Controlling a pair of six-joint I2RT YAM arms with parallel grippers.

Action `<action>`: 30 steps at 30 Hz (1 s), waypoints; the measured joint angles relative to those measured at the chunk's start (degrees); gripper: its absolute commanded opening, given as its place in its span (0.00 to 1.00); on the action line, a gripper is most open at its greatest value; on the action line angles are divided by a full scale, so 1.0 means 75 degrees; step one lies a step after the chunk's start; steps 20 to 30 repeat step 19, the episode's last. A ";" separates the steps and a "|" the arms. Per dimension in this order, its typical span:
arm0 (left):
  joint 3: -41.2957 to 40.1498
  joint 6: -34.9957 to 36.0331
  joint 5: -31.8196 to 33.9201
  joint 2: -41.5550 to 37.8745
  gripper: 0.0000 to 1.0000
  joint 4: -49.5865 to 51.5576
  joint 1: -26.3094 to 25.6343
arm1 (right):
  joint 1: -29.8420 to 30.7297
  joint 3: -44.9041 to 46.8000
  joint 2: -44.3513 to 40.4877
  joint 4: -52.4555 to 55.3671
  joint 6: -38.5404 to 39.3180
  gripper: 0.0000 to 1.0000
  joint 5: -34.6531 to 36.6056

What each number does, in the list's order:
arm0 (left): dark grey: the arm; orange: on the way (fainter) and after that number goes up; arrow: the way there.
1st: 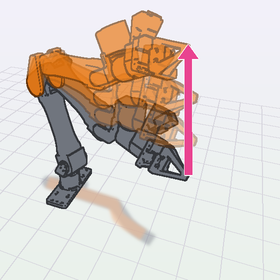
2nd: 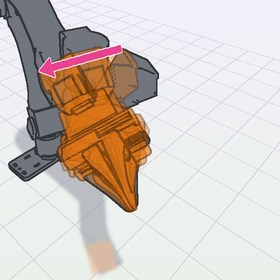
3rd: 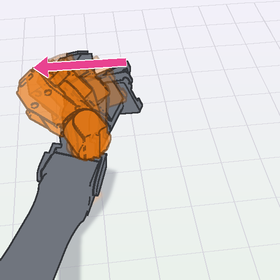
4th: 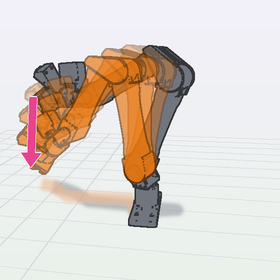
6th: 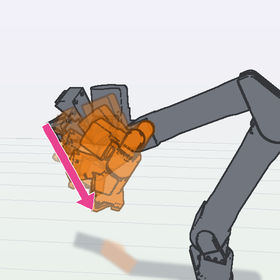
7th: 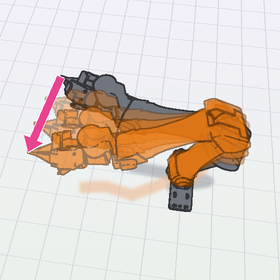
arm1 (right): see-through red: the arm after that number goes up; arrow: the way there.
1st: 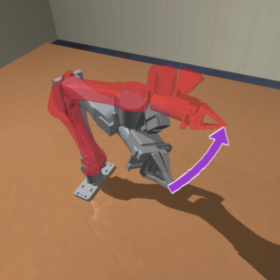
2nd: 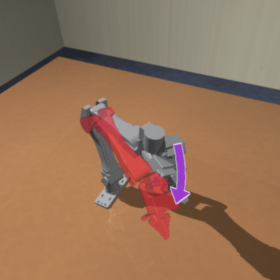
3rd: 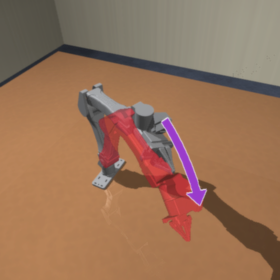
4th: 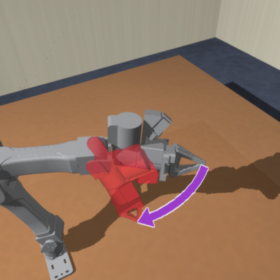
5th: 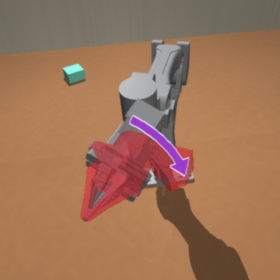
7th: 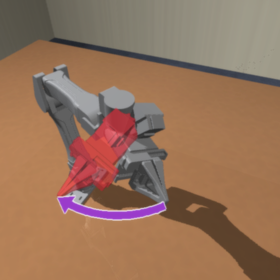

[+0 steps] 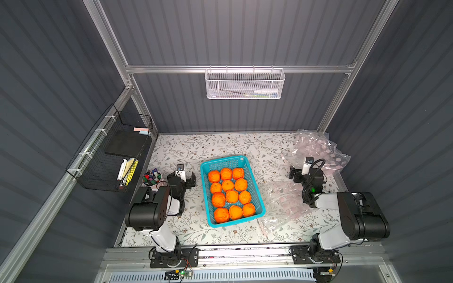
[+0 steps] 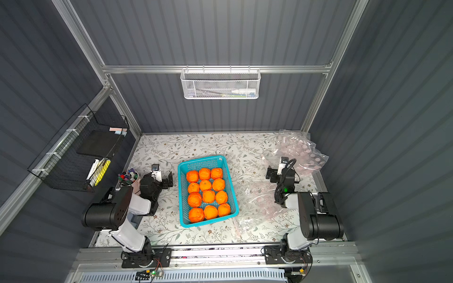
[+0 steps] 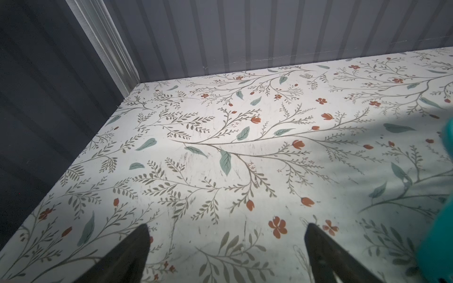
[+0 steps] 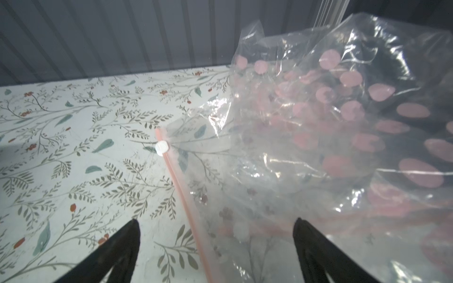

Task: Open the zip-top bag and take out the orange
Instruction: Reset both arms

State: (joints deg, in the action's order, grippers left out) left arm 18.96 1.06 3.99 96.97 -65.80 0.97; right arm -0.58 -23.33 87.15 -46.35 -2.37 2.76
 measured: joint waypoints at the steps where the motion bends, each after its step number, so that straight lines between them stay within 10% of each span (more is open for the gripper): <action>1: 0.0000 0.0000 0.0000 0.0000 0.99 0.0000 0.0000 | 0.0000 -0.0003 -0.0017 0.0038 -0.0003 0.99 0.0000; 30: 0.0000 0.0000 0.0000 0.0000 0.99 0.0000 0.0000 | 0.0000 -0.0201 -0.0029 0.0545 -0.0017 0.99 -0.0003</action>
